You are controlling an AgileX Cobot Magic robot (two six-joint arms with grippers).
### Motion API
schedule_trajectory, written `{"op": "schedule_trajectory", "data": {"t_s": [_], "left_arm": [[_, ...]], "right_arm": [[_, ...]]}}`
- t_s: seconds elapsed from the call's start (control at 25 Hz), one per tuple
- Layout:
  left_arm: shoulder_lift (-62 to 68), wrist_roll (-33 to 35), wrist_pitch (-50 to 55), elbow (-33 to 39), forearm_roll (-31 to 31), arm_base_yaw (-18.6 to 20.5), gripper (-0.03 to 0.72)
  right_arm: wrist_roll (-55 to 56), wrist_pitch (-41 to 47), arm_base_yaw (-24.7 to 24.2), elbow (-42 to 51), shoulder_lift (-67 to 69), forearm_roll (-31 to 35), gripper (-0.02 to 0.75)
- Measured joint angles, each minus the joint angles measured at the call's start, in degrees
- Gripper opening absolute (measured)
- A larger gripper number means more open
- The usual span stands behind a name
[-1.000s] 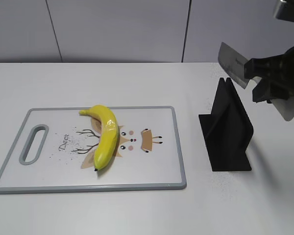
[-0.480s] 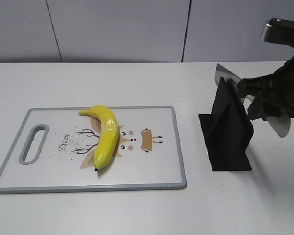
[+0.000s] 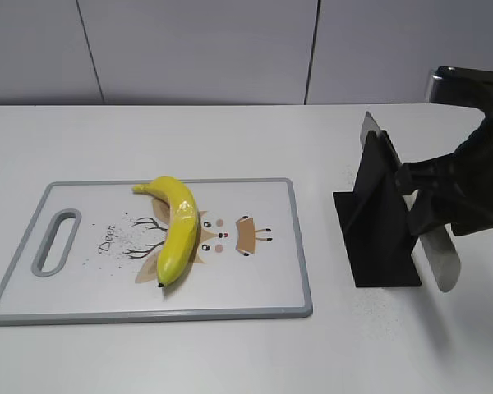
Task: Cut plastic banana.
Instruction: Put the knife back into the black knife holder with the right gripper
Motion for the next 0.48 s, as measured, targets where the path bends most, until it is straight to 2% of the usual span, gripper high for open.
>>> {"op": "schedule_trajectory", "data": {"t_s": [0.08,0.16,0.28,0.48], "left_arm": [[0.00,0.00,0.00,0.00,0.00,0.00,0.518],[0.00,0.00,0.00,0.00,0.00,0.00,0.517],[0.00,0.00,0.00,0.00,0.00,0.00,0.517],[0.00,0.00,0.00,0.00,0.00,0.00,0.516]], "right_arm": [[-3.10,0.07,0.00,0.00,-0.08,1.20,0.554],[-4.90,0.71,0.00,0.00,-1.23,1.53,0.623],[-7.43,2.66,0.00,0.00,-5.70,1.13,0.649],[-16.30,4.67,0.00,3.78,-19.24,0.89,0.646]]}}
